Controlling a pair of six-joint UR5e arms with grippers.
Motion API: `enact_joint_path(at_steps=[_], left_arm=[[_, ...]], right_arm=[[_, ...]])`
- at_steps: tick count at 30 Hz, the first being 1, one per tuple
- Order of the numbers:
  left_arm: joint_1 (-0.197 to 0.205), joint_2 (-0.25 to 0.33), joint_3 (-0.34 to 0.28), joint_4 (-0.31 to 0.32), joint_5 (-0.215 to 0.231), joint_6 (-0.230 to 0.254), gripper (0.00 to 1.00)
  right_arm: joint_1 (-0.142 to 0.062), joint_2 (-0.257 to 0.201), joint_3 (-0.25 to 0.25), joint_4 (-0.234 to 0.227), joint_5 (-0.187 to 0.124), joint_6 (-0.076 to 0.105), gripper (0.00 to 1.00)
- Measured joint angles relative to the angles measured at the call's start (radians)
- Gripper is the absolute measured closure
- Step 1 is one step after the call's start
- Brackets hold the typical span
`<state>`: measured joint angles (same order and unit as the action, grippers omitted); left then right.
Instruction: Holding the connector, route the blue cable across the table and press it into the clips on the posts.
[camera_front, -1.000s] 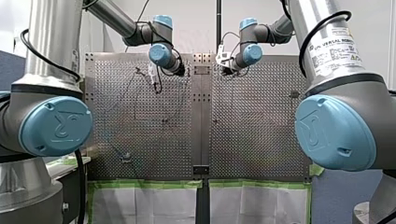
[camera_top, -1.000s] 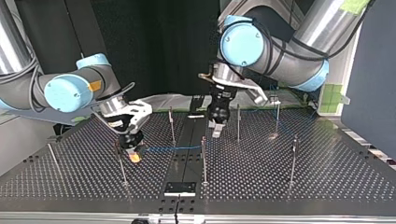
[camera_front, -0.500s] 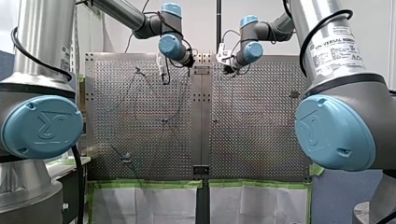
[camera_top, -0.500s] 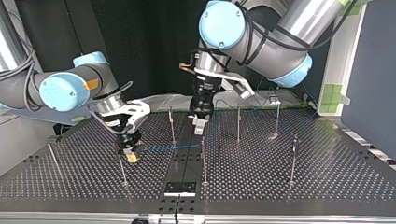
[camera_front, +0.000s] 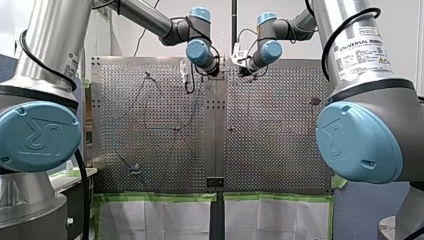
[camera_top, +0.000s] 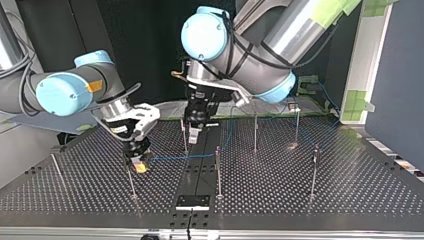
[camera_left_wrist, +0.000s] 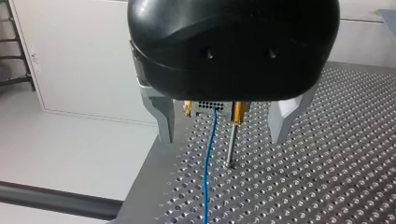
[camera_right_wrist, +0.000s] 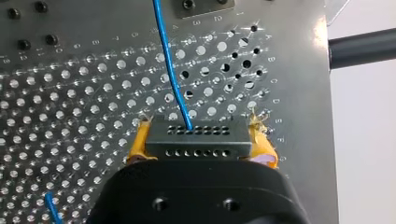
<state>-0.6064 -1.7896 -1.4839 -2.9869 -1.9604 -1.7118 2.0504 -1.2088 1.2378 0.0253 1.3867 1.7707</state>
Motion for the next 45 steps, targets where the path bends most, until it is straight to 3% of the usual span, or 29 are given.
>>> enact_joint_path(at_steps=[9, 15, 22, 32, 43, 45], left_arm=[[0.010, -0.075, 0.076, -0.007, -0.027, -0.001, 0.00], [0.027, -0.092, 0.127, 0.008, -0.040, -0.001, 0.00], [0.040, -0.103, 0.182, 0.005, -0.019, -0.001, 0.00], [0.038, -0.181, 0.255, -0.033, -0.005, -0.001, 0.00], [0.040, -0.238, 0.268, -0.031, -0.021, -0.002, 0.00], [0.038, -0.238, 0.268, -0.033, -0.030, -0.003, 0.16]], right_arm=[[0.000, -0.007, 0.019, -0.001, 0.002, -0.002, 1.00], [0.001, -0.006, 0.019, -0.001, 0.002, -0.003, 1.00], [0.002, -0.006, 0.019, -0.002, 0.002, -0.003, 1.00], [0.002, -0.006, 0.019, -0.002, 0.002, -0.003, 1.00], [0.000, -0.006, 0.019, -0.003, 0.002, -0.003, 1.00], [0.000, -0.006, 0.019, -0.003, 0.002, -0.003, 1.00]])
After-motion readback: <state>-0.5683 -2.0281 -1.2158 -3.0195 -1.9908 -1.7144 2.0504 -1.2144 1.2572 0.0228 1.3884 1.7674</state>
